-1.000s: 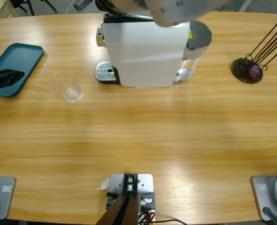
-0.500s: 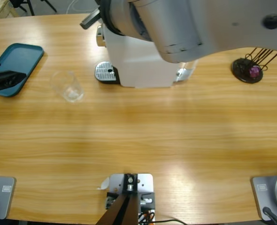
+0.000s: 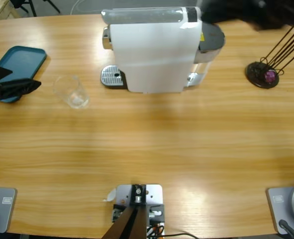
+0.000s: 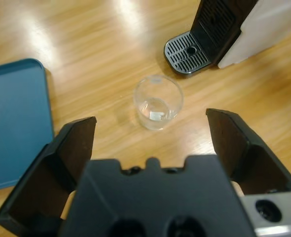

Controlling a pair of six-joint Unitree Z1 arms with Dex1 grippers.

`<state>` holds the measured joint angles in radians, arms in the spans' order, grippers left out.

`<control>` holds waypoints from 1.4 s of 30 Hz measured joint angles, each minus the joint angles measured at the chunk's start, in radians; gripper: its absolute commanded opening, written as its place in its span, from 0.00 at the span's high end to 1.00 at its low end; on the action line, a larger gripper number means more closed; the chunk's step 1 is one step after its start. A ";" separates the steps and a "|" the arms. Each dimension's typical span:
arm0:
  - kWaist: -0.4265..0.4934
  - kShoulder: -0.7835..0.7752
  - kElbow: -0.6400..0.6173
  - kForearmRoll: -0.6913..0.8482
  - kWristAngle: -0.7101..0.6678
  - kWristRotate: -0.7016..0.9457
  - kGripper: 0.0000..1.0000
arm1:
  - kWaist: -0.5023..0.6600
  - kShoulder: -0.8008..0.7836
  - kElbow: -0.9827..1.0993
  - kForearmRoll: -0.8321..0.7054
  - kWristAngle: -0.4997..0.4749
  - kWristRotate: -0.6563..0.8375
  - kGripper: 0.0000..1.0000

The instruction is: Pour coffee

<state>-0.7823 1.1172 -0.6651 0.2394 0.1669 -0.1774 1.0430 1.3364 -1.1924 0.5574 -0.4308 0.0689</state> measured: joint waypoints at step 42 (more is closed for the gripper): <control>0.000 0.473 0.272 -0.672 0.084 -0.014 0.04 | -0.006 -0.284 0.387 0.043 0.002 0.106 0.00</control>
<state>-0.7819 1.5902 -0.3935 -0.4323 0.2508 -0.1911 1.0369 1.0522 -0.8049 0.6008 -0.4285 0.1750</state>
